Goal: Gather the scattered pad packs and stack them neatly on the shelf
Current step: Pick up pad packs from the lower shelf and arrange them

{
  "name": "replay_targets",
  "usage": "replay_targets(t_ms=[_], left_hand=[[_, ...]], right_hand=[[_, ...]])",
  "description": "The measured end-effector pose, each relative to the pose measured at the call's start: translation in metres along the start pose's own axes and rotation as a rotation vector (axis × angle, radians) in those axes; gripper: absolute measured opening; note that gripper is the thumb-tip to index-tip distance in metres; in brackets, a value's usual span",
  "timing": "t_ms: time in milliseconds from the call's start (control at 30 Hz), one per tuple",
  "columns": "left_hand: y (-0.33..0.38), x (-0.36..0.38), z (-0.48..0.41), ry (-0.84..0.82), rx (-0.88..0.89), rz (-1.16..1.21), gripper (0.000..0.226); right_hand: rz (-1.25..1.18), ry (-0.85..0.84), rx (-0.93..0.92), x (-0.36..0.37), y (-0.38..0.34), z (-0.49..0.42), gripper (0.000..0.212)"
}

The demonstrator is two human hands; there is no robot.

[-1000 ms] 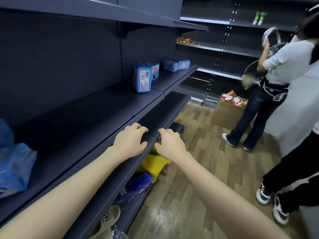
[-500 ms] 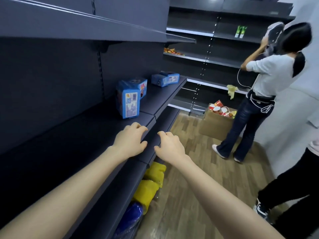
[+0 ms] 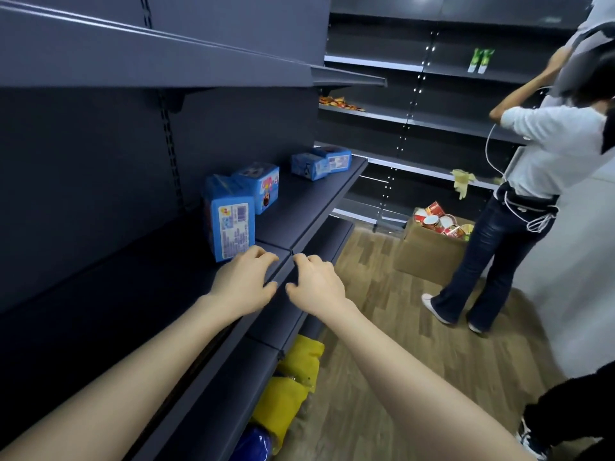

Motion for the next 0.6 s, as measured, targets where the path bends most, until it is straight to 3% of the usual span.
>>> replay_targets(t_ms=[300, 600], left_hand=[[-0.013, -0.017, -0.049, 0.063, -0.179, 0.038, 0.05], [-0.057, -0.037, -0.044, 0.133, -0.395, 0.005, 0.049]], right_hand=[[-0.03, -0.011, -0.189, -0.022, 0.004, -0.076, 0.046], [-0.076, -0.03, -0.374, -0.021, -0.026, -0.12, 0.05]])
Point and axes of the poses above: each hand's wrist, its own z-axis away from the middle knuckle, its own x-axis out of the palm, y = z × x, the point moved 10 cm from there along -z, towards the middle knuckle, and after that the axes turned 14 degrees about -x, right-handed, at the moved point
